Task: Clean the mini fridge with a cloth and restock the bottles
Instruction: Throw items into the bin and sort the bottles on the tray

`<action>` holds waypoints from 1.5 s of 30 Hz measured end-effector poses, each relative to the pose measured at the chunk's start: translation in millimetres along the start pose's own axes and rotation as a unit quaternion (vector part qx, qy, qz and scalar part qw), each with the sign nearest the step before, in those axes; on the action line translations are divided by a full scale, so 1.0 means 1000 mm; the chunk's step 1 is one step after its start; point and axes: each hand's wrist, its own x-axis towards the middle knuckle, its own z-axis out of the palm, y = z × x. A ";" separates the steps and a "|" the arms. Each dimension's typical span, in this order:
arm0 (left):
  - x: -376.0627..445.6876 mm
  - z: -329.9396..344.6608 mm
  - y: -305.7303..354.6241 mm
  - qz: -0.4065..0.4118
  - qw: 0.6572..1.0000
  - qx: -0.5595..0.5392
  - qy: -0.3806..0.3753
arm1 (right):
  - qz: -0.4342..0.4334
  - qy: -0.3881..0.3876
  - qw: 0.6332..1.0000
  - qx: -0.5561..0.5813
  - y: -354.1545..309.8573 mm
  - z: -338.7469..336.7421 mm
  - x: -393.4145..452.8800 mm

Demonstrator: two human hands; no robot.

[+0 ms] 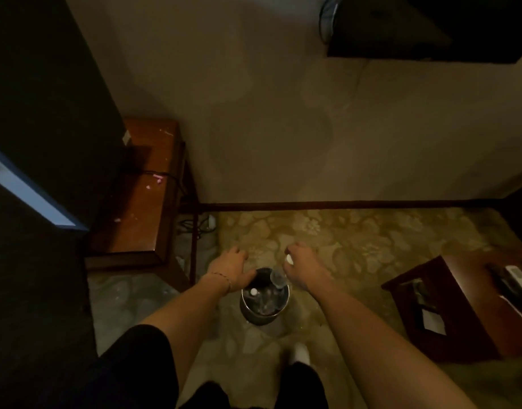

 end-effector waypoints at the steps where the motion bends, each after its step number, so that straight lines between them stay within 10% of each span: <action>1: 0.014 0.010 -0.002 -0.010 1.000 -0.005 0.002 | -0.012 -0.013 1.000 -0.009 0.008 0.010 0.017; 26: 0.297 0.377 -0.124 -0.100 0.993 -0.058 0.032 | -0.079 -0.099 0.991 -0.050 0.187 0.416 0.277; 34: 0.254 0.340 -0.110 -0.094 0.993 -0.060 0.040 | -0.074 -0.101 0.990 -0.062 0.167 0.372 0.241; 45: 0.059 0.137 -0.035 -0.072 0.993 -0.049 0.082 | -0.084 -0.040 0.994 -0.050 0.044 0.147 0.076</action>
